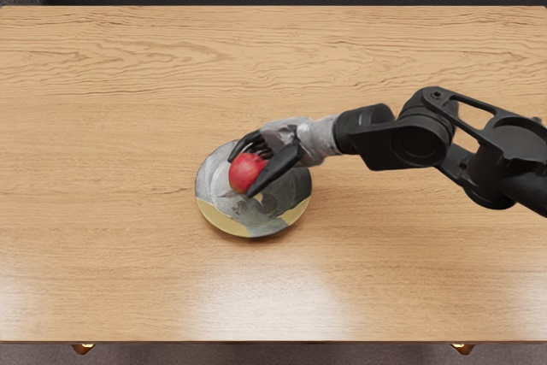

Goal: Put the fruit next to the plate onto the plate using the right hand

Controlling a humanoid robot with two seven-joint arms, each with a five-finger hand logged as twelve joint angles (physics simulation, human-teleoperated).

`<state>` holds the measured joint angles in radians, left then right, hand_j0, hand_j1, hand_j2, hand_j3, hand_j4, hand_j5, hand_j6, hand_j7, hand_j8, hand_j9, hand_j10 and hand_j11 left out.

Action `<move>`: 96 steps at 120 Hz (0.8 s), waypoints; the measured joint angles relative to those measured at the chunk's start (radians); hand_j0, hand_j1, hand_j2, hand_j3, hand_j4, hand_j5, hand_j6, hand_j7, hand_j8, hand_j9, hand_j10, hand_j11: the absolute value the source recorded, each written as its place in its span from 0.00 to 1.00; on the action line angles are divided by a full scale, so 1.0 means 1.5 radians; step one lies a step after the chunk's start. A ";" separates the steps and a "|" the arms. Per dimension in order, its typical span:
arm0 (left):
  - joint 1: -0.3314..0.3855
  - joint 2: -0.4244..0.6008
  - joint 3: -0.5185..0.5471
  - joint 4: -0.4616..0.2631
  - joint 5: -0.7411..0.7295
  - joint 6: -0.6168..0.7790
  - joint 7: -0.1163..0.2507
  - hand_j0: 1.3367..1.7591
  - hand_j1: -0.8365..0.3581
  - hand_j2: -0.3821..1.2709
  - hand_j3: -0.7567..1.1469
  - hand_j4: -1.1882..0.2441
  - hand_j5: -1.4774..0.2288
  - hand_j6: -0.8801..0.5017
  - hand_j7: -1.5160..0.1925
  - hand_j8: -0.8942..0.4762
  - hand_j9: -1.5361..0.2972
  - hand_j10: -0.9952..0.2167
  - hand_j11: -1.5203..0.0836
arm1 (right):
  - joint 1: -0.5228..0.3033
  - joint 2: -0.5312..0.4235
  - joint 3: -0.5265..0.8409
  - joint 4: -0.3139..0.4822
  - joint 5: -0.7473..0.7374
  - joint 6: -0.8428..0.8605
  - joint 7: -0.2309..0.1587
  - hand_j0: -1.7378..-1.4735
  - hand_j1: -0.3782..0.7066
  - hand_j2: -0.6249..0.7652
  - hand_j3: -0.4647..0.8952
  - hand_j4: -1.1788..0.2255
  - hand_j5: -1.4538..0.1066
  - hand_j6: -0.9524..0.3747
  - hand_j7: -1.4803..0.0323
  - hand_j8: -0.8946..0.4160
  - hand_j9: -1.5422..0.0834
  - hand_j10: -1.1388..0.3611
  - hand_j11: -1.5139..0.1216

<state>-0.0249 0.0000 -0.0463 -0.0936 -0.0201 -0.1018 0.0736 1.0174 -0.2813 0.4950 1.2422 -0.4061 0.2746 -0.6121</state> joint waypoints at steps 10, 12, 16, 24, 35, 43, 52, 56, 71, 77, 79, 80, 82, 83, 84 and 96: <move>-0.001 0.000 0.000 0.000 0.000 0.000 0.000 0.76 0.76 0.26 0.40 0.67 0.69 0.47 0.71 0.48 0.67 0.63 0.76 | 0.000 0.003 0.000 -0.002 -0.003 -0.002 0.001 0.32 0.62 0.56 0.34 0.51 0.30 0.47 0.39 0.45 0.37 0.32 0.35; -0.001 0.000 0.000 0.000 0.000 0.000 0.000 0.76 0.76 0.26 0.40 0.67 0.69 0.47 0.71 0.48 0.67 0.63 0.76 | 0.000 0.003 0.001 -0.002 -0.004 -0.002 0.001 0.32 0.62 0.56 0.34 0.51 0.32 0.46 0.40 0.44 0.38 0.31 0.36; 0.000 0.000 0.000 0.000 0.000 0.000 0.000 0.76 0.76 0.26 0.40 0.67 0.69 0.47 0.71 0.48 0.67 0.63 0.76 | 0.000 0.004 0.001 -0.003 -0.005 -0.003 0.001 0.32 0.60 0.53 0.34 0.51 0.35 0.45 0.43 0.42 0.41 0.30 0.39; 0.000 0.000 0.000 0.000 0.000 0.000 0.000 0.76 0.76 0.26 0.40 0.67 0.69 0.47 0.71 0.48 0.67 0.63 0.76 | 0.000 0.005 0.002 -0.003 -0.006 -0.003 0.001 0.31 0.56 0.49 0.34 0.53 0.43 0.44 0.49 0.42 0.48 0.31 0.46; 0.000 0.000 0.000 0.000 0.000 0.000 0.000 0.76 0.76 0.26 0.40 0.67 0.69 0.47 0.71 0.48 0.67 0.63 0.76 | 0.001 0.004 0.002 -0.004 -0.007 -0.004 0.001 0.31 0.48 0.46 0.34 0.57 0.52 0.46 0.58 0.44 0.56 0.35 0.54; 0.000 0.000 0.000 0.000 0.000 0.000 0.000 0.76 0.76 0.26 0.40 0.67 0.69 0.47 0.71 0.48 0.67 0.63 0.76 | 0.003 0.004 0.003 -0.004 -0.007 -0.004 0.001 0.31 0.44 0.45 0.34 0.59 0.58 0.48 0.63 0.47 0.61 0.38 0.59; 0.000 0.000 0.000 0.000 0.000 0.000 0.000 0.76 0.76 0.26 0.40 0.67 0.69 0.47 0.71 0.48 0.67 0.63 0.76 | 0.005 0.002 0.003 -0.003 -0.007 -0.004 0.001 0.30 0.39 0.44 0.34 0.62 0.63 0.50 0.67 0.49 0.66 0.41 0.64; 0.000 0.000 0.000 0.000 0.000 0.000 0.000 0.76 0.76 0.26 0.40 0.67 0.69 0.47 0.71 0.48 0.67 0.63 0.76 | 0.005 0.002 0.004 -0.002 -0.007 -0.004 0.001 0.30 0.37 0.44 0.34 0.63 0.65 0.51 0.70 0.50 0.68 0.42 0.66; -0.001 0.000 0.000 0.000 0.000 0.000 0.000 0.76 0.76 0.26 0.40 0.67 0.69 0.47 0.71 0.48 0.67 0.63 0.76 | 0.009 -0.006 0.006 0.004 -0.002 -0.002 0.001 0.30 0.29 0.43 0.34 0.68 0.72 0.55 0.76 0.55 0.74 0.48 0.72; -0.001 0.000 0.000 0.000 0.000 0.000 0.000 0.76 0.76 0.26 0.40 0.67 0.69 0.47 0.71 0.48 0.67 0.63 0.76 | 0.011 -0.012 0.007 0.007 0.001 -0.001 0.001 0.30 0.26 0.43 0.34 0.69 0.74 0.57 0.79 0.57 0.77 0.51 0.75; 0.000 0.000 0.000 0.000 0.000 0.000 0.000 0.76 0.76 0.26 0.40 0.67 0.69 0.47 0.71 0.48 0.67 0.63 0.76 | 0.012 -0.013 0.007 0.007 0.001 -0.001 0.001 0.30 0.25 0.43 0.34 0.70 0.75 0.58 0.80 0.57 0.78 0.51 0.76; 0.000 0.000 0.000 0.000 0.000 0.000 0.000 0.76 0.76 0.26 0.40 0.67 0.69 0.47 0.71 0.48 0.67 0.63 0.76 | 0.013 -0.014 0.007 0.008 0.002 0.000 0.001 0.30 0.24 0.43 0.34 0.70 0.76 0.58 0.80 0.57 0.78 0.52 0.76; 0.000 0.000 0.000 0.000 0.000 0.000 0.000 0.76 0.76 0.26 0.40 0.67 0.69 0.47 0.71 0.48 0.67 0.63 0.76 | 0.013 -0.016 0.007 0.008 0.002 0.000 0.001 0.30 0.23 0.43 0.34 0.71 0.77 0.59 0.81 0.58 0.79 0.53 0.77; 0.000 0.000 0.000 0.000 0.000 0.000 0.000 0.76 0.76 0.26 0.40 0.67 0.69 0.47 0.71 0.48 0.67 0.63 0.76 | 0.014 -0.017 0.007 0.008 0.002 0.000 0.001 0.30 0.23 0.43 0.34 0.71 0.77 0.59 0.82 0.58 0.79 0.54 0.77; 0.000 0.000 0.000 0.000 0.000 0.000 0.000 0.76 0.76 0.26 0.40 0.67 0.69 0.47 0.71 0.48 0.67 0.63 0.76 | 0.014 -0.018 0.007 0.009 0.003 0.001 0.001 0.30 0.22 0.43 0.34 0.72 0.77 0.59 0.82 0.58 0.80 0.55 0.78; 0.000 0.000 0.000 0.000 0.000 0.000 0.000 0.76 0.76 0.26 0.40 0.67 0.69 0.47 0.71 0.48 0.67 0.63 0.76 | 0.017 -0.032 0.013 0.014 0.006 0.003 0.001 0.30 0.17 0.44 0.34 0.75 0.82 0.63 0.86 0.61 0.84 0.62 0.82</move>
<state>-0.0253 0.0000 -0.0463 -0.0936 -0.0202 -0.1016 0.0736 1.0425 -0.3294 0.5138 1.2640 -0.3978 0.2792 -0.6109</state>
